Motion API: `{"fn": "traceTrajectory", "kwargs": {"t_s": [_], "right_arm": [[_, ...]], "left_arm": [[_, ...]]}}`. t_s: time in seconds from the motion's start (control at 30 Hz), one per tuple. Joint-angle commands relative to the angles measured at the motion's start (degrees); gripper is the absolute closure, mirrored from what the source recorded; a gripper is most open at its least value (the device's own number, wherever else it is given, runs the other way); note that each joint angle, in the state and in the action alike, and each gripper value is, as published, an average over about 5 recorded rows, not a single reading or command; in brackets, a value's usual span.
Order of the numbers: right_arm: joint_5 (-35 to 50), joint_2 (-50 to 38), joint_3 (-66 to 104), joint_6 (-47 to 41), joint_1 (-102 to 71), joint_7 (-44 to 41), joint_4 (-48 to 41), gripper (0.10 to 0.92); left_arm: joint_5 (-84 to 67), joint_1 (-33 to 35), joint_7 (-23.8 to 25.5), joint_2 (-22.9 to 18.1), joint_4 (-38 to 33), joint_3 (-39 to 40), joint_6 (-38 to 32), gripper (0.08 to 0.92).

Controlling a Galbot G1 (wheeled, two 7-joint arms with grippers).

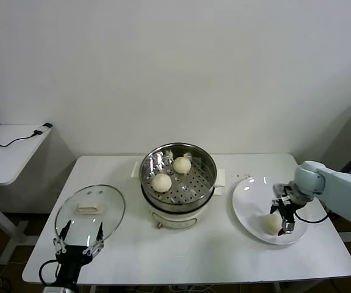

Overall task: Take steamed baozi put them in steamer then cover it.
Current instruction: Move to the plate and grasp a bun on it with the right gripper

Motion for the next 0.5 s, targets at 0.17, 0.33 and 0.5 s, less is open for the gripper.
{"fn": "traceTrajectory", "kwargs": {"t_s": [0.17,0.33,0.5], "right_arm": [[-1.0,1.9,2.2,0.5,-1.5,-0.5,-2.3,0.239],[-0.7,1.7,0.5,1.3,1.3,-1.3,-2.5,0.317],[0.4,2.7,-2.8,4.2,7.5,-2.1,-2.5,0.335]], "left_arm": [[0.0,-0.1,0.0,0.1,0.1,0.0,-0.1,0.177],[0.0,0.0,0.0,0.1,0.1,-0.1,-0.2,0.177],[-0.1,0.1,0.0,0.0,0.0,-0.1,-0.3,0.177]]}}
